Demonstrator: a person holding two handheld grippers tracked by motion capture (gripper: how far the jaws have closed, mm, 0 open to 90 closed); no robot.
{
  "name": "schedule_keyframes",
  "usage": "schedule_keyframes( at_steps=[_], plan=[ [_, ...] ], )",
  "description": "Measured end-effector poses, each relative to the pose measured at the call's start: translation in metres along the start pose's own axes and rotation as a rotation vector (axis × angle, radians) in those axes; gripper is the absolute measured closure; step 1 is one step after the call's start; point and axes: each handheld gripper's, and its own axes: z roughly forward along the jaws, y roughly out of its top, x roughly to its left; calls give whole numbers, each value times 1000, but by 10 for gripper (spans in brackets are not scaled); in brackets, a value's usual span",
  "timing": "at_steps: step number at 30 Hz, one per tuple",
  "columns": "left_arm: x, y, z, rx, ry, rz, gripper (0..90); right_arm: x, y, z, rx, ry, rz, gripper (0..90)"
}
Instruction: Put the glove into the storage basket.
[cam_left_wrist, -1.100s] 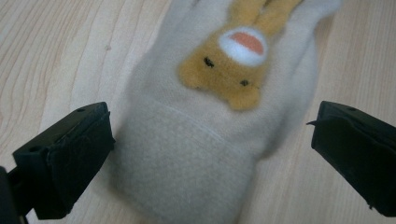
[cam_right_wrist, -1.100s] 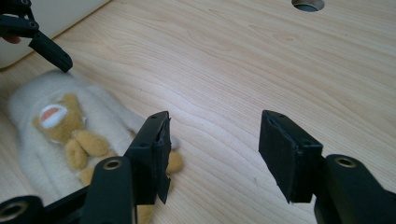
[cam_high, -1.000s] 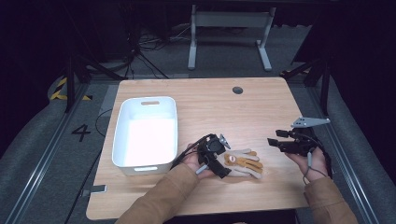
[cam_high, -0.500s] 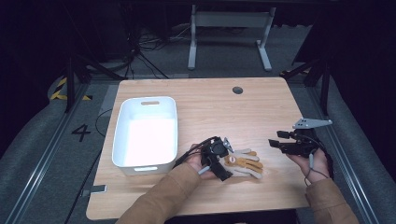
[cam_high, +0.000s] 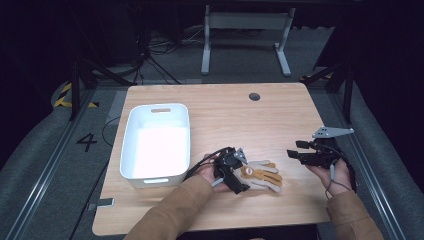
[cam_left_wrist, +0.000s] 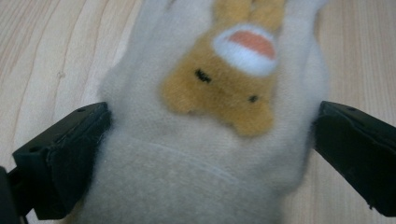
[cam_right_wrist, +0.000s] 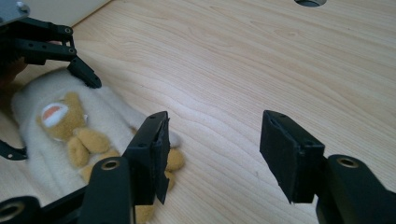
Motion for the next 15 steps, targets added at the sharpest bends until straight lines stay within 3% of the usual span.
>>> schedule_keyframes(
  at_steps=[7, 10, 13, 15],
  plan=[
    [-6, 4, 5, 49, 61, 57, 0, 0, -1, 1, 8, 5, 3, 429],
    [-7, 8, 8, 76, 66, 77, 0, 0, -1, 3, 7, 7, -1, 429],
    [-6, 10, 12, 97, 36, 58, 0, 0, -1, 3, 7, 9, -1, 428],
    [-5, 10, 14, 97, 41, 66, 0, 0, -1, 2, 7, 9, 0, 428]
  ],
)
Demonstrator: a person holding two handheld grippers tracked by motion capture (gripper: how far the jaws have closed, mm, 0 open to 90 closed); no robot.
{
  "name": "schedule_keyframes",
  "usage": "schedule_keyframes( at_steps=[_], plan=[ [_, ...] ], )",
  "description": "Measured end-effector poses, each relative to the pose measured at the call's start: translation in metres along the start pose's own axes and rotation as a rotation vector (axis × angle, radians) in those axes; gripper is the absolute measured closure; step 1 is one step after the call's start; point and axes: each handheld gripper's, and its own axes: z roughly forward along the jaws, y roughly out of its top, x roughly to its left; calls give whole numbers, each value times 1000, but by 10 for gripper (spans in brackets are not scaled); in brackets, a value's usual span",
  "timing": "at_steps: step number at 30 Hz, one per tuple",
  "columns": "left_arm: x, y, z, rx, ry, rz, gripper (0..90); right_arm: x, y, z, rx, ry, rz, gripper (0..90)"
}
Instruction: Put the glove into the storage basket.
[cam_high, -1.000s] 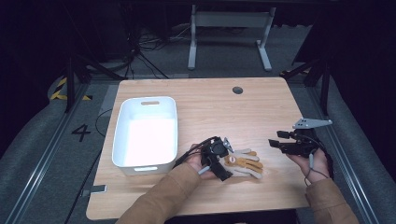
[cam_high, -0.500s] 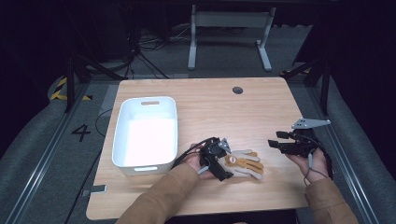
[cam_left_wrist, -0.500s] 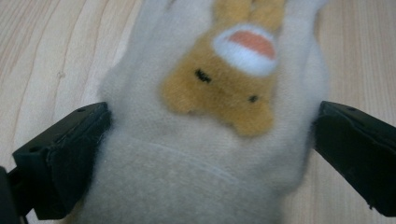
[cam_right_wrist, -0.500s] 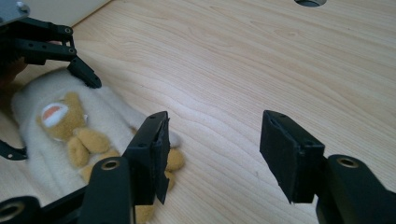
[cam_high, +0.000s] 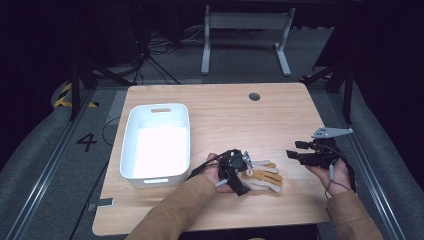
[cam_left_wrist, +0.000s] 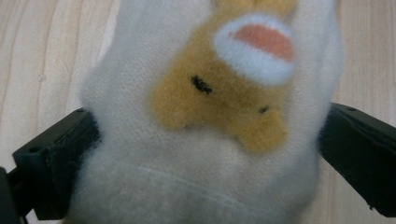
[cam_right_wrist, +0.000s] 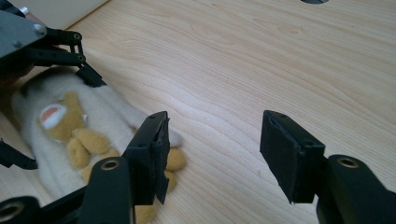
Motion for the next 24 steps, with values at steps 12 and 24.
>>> schedule_keyframes(
  at_steps=[12, 24],
  plan=[
    [-3, 8, -1, 68, 39, 13, 69, -1, 0, 0, 1, -4, -1, 427],
    [-6, 13, -13, 96, 69, -26, 567, 0, 0, 1, -1, -9, -2, 427]
  ],
)
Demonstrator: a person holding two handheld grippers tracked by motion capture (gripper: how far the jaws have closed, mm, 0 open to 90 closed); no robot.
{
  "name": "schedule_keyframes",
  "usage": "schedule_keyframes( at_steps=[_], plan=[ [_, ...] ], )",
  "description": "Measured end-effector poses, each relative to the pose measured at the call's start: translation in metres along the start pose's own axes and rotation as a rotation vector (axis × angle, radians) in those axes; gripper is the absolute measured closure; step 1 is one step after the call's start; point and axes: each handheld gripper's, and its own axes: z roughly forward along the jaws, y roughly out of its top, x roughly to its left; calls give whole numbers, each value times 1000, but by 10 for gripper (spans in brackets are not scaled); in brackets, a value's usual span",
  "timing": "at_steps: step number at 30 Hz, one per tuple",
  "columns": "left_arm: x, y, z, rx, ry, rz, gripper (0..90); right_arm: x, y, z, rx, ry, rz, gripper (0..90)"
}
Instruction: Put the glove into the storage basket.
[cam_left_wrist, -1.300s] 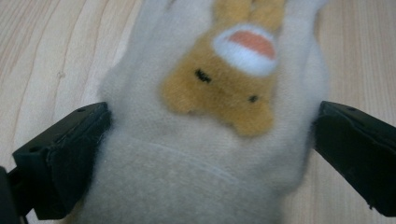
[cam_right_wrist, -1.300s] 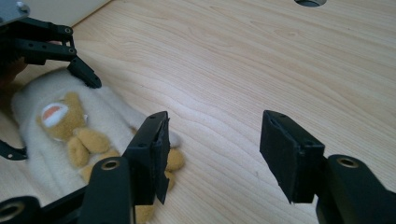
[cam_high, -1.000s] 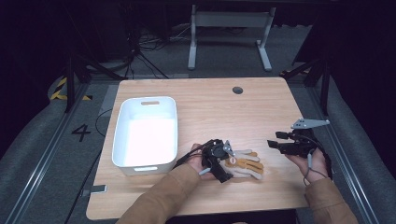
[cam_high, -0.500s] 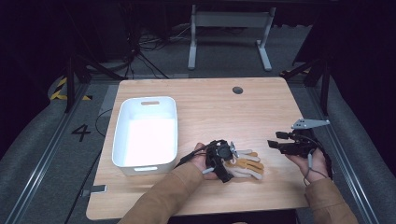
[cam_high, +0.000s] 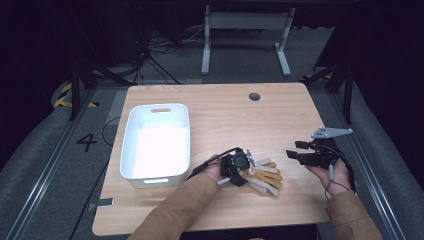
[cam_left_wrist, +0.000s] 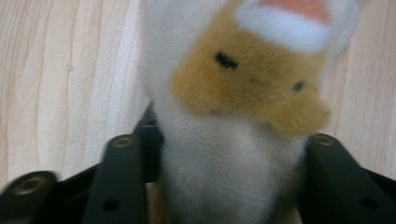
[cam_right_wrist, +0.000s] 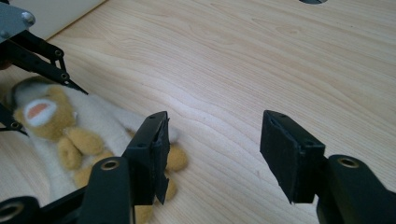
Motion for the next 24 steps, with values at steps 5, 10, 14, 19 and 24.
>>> schedule_keyframes(
  at_steps=[5, 10, 14, 19, 24],
  plan=[
    [1, -1, -1, -3, -3, -5, 674, 0, 0, 0, 3, -2, -4, 428],
    [3, -3, -2, -16, -29, -21, 707, 0, 0, 0, 0, 0, 0, 428],
    [4, -3, -2, -12, -39, -28, 721, -1, 0, -1, -3, -4, -4, 428],
    [6, -2, -3, -13, -49, -58, 723, -2, 0, -2, -9, -6, -2, 428],
    [4, 0, -9, -14, -52, -58, 723, -4, 0, -2, -11, -6, -1, 430]
  ],
)
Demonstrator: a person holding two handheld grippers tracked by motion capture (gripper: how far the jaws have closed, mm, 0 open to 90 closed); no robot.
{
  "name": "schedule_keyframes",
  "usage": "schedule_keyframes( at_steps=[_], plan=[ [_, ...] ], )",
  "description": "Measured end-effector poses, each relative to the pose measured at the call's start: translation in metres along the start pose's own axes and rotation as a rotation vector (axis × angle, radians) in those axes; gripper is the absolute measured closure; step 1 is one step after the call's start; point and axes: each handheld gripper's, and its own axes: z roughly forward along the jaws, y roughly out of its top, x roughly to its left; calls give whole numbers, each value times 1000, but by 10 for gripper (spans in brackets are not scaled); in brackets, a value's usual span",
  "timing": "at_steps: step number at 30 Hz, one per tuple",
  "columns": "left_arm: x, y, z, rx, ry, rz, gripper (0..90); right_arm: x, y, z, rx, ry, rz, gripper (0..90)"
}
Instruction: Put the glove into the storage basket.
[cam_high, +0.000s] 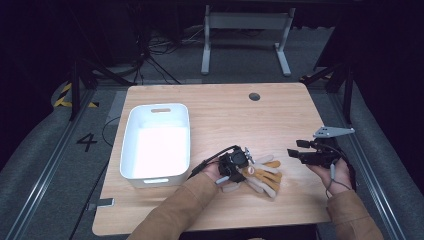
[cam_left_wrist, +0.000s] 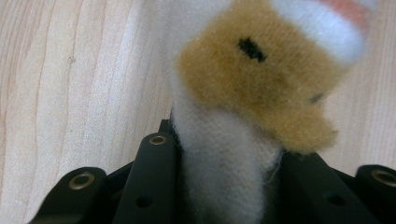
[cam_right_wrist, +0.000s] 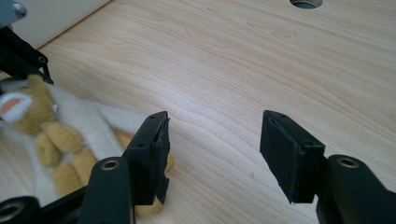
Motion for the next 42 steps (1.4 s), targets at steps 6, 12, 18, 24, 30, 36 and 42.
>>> schedule_keyframes(
  at_steps=[6, 12, 18, 24, 30, 36, 42],
  plan=[
    [0, 4, -8, 10, -8, -47, 722, -2, -1, 0, 6, 1, 9, 439],
    [1, 7, -18, -2, -9, -78, 714, -6, -2, -3, -3, 0, 16, 453],
    [5, 8, -29, 36, 14, -126, 715, -15, 1, 5, 13, 12, 30, 462],
    [11, 10, -38, 64, 29, -220, 715, -26, -1, 22, 85, 0, 37, 508],
    [14, 14, -43, 105, 62, -279, 715, -35, -4, 34, 139, 19, 43, 575],
    [20, 17, -50, 99, 78, -333, 714, -42, -13, 54, 221, 22, 36, 690],
    [25, 14, -56, 95, 103, -396, 714, -34, -11, 71, 278, 48, 10, 690]
  ],
)
